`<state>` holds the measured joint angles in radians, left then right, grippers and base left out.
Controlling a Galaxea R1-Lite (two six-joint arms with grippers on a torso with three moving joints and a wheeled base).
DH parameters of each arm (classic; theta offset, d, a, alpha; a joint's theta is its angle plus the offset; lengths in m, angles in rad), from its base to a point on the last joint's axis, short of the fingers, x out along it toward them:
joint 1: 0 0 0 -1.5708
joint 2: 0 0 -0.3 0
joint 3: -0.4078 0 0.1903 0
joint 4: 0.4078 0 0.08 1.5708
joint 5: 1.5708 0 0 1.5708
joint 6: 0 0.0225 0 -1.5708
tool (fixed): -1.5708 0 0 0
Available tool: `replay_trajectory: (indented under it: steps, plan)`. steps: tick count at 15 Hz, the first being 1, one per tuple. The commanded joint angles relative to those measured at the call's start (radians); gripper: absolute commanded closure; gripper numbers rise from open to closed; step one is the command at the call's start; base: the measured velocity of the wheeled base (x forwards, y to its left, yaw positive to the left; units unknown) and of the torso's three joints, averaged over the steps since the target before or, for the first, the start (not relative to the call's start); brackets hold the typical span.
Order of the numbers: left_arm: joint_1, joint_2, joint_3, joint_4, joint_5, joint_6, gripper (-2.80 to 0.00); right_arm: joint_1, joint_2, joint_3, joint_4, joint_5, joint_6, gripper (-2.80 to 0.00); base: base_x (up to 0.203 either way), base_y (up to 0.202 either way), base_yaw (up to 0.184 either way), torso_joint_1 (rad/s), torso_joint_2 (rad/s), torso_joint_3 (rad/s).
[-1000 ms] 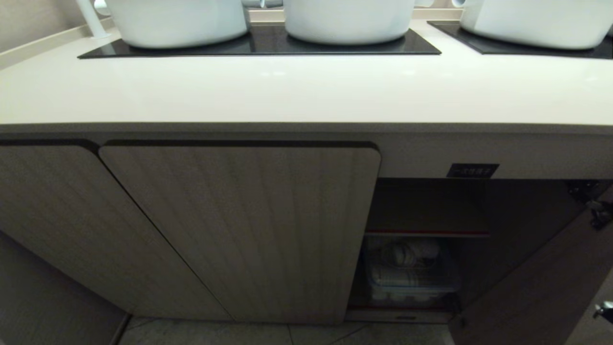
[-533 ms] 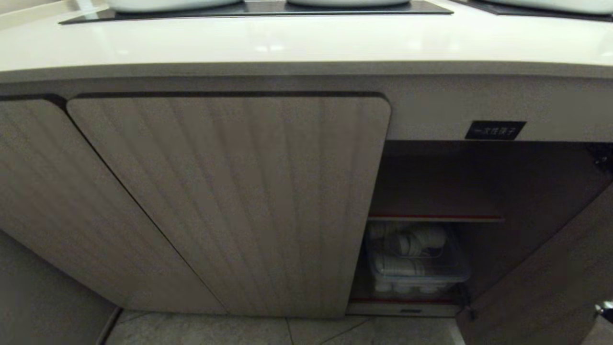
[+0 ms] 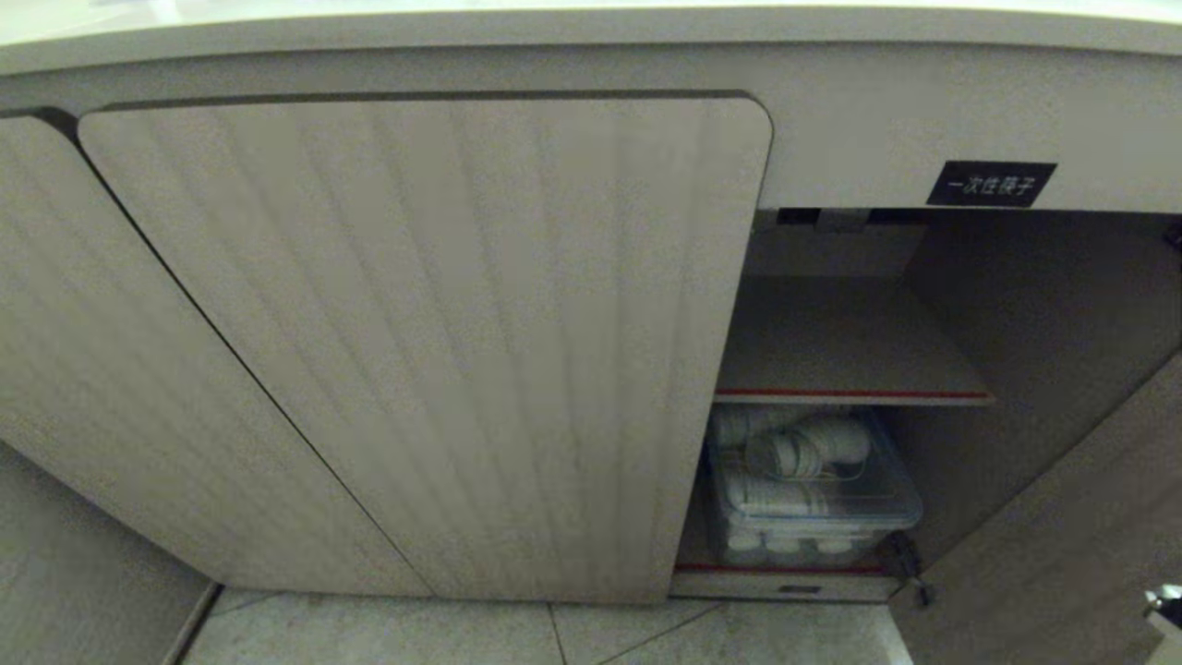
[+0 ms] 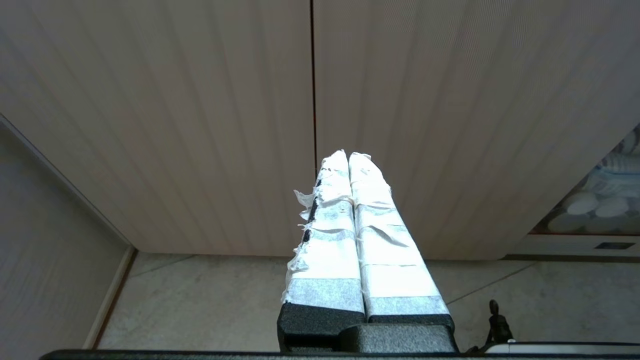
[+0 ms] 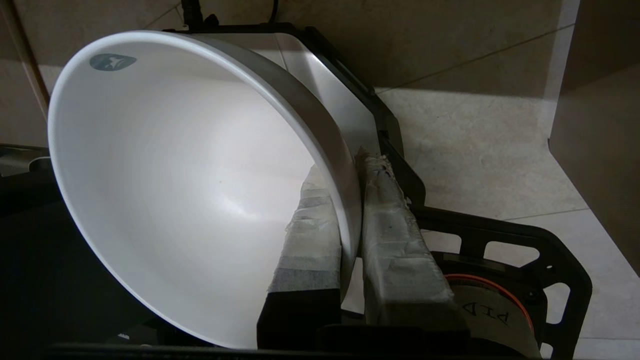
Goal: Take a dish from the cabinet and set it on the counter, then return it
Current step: Put it back into the cabinet
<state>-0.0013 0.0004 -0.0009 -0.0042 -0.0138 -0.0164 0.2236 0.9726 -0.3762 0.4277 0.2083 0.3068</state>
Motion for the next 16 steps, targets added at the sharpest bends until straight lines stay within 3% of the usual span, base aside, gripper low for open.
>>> replay_trajectory:
  steps: [1, 16]
  plan:
    - [0.000, 0.000, -0.001, 0.000, 0.000, 0.000, 0.00, 0.000, 0.002, 0.001, 0.003, 0.002, 0.002, 0.00, 0.000, 0.000, 0.000, 0.000, 0.00, 0.000]
    - [0.000, 0.000, 0.001, 0.000, 0.000, 0.000, 0.00, 0.000, 0.002, 0.005, 0.000, 0.000, 0.000, 0.00, 0.000, 0.000, 0.000, 0.000, 0.00, 0.000]
